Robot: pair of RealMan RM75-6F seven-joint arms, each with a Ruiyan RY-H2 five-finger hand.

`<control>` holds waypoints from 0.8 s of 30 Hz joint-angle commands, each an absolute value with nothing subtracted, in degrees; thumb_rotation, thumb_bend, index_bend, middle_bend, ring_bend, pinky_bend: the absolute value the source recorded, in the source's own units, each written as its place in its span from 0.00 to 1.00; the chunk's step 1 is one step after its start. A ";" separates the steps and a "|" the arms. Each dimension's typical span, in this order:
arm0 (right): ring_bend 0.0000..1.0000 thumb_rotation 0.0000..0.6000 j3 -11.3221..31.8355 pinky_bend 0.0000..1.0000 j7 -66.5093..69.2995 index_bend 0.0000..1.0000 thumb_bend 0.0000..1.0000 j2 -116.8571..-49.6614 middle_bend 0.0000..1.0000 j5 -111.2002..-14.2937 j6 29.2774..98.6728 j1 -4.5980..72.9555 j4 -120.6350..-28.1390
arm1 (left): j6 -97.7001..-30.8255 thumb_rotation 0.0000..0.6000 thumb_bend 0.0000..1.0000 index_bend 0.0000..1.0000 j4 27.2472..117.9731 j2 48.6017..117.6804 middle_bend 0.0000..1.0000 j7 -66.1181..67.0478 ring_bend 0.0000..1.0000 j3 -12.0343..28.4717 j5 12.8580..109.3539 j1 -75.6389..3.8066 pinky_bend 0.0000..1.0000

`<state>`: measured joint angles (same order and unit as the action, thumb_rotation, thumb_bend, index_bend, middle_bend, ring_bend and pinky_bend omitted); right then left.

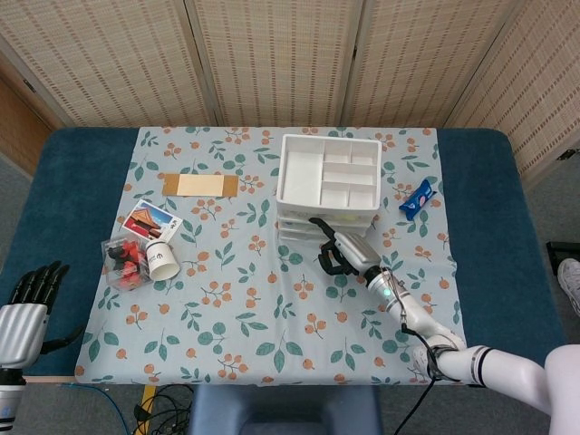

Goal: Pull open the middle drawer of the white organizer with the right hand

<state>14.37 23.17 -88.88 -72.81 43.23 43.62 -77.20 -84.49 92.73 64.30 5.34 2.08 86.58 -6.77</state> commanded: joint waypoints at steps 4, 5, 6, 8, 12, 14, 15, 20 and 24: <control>0.87 1.00 13.84 1.00 23.55 0.10 0.62 -88.53 0.74 -73.49 43.50 43.61 -77.46 | -84.33 1.00 0.17 0.05 92.86 64.38 0.06 5.56 0.06 2.04 86.62 -6.85 0.08; 0.87 1.00 13.74 1.00 23.61 0.11 0.62 -88.45 0.74 -73.60 43.56 43.59 -77.52 | -84.30 1.00 0.17 0.05 92.89 64.40 0.06 5.62 0.06 2.04 86.64 -6.88 0.08; 0.87 1.00 13.65 1.00 23.67 0.11 0.62 -88.37 0.74 -73.70 43.62 43.57 -77.60 | -84.26 1.00 0.17 0.05 92.91 64.41 0.06 5.68 0.06 2.04 86.67 -6.91 0.08; 0.87 1.00 13.42 1.00 23.82 0.11 0.62 -88.17 0.74 -73.94 43.79 43.48 -77.85 | -84.19 1.00 0.17 0.05 92.99 64.44 0.06 5.79 0.06 2.04 86.70 -6.96 0.08; 0.87 1.00 12.75 1.00 24.14 0.12 0.62 -87.84 0.74 -74.53 44.22 43.11 -78.46 | -84.06 1.00 0.17 0.05 93.07 64.46 0.06 5.94 0.06 2.03 86.67 -7.03 0.08; 0.87 1.00 12.30 1.00 24.39 0.12 0.62 -87.68 0.74 -75.08 44.63 42.84 -78.84 | -83.97 1.00 0.17 0.05 93.12 64.47 0.06 6.00 0.06 2.03 86.63 -7.06 0.08; 0.87 1.00 12.08 1.00 24.49 0.12 0.62 -87.61 0.74 -75.36 44.85 42.71 -79.02 | -83.94 1.00 0.17 0.05 93.13 64.48 0.06 6.03 0.06 2.03 86.61 -7.08 0.08; 0.87 1.00 10.75 1.00 24.51 0.12 0.62 -86.88 0.74 -76.88 46.05 41.91 -80.44 | -83.79 1.00 0.17 0.05 93.22 64.52 0.06 6.10 0.06 1.99 86.64 -7.16 0.08; 0.87 1.00 9.88 1.00 23.76 0.11 0.62 -85.58 0.74 -77.22 46.20 41.45 -81.79 | -83.75 1.00 0.17 0.05 93.28 64.51 0.06 6.14 0.06 1.97 86.78 -7.23 0.08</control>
